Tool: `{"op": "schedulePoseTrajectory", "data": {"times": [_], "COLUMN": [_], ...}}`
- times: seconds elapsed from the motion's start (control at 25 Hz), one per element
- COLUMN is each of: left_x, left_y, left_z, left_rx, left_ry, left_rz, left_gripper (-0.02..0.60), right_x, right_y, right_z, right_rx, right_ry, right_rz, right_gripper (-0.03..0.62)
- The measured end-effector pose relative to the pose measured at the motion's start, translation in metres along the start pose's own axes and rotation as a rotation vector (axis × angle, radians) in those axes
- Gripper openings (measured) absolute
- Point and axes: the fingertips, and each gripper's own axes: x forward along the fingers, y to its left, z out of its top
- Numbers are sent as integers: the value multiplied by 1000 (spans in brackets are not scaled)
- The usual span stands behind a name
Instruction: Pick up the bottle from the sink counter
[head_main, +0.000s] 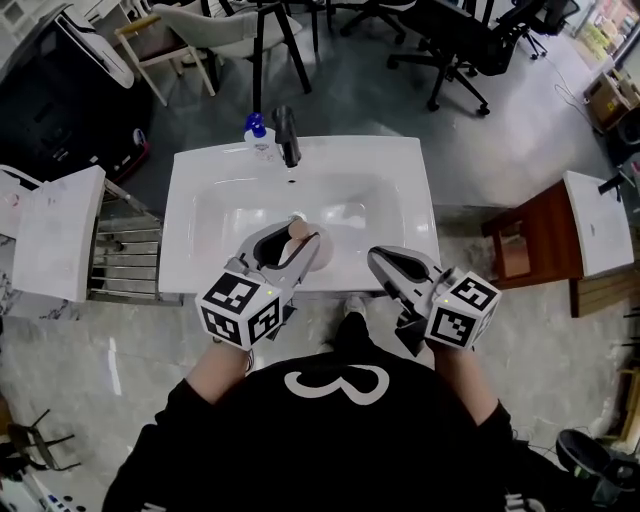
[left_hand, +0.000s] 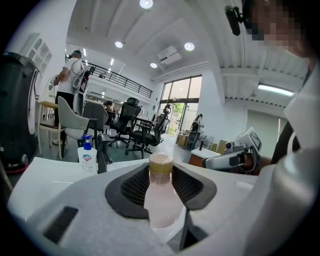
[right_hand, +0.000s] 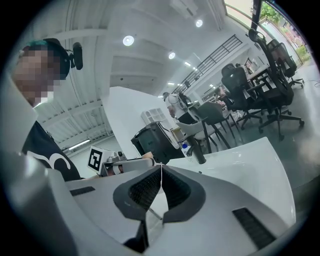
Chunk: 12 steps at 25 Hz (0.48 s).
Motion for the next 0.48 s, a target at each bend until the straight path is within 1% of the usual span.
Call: {"op": "schedulePoseTrajectory", "data": {"times": [0.2, 0.48], "left_x": [-26, -43], "left_y": [-6, -15], "left_z": [3, 3], "left_rx": [0, -5], "left_ry": [-20, -24], "left_rz": [-5, -20], "left_gripper": [150, 150], "right_x": [1, 2], "right_y": [19, 38], "right_z": [-2, 0], "right_rx": [-20, -29], "right_ry": [-8, -30], "right_rz": [-1, 11], "right_gripper": [14, 14]}}
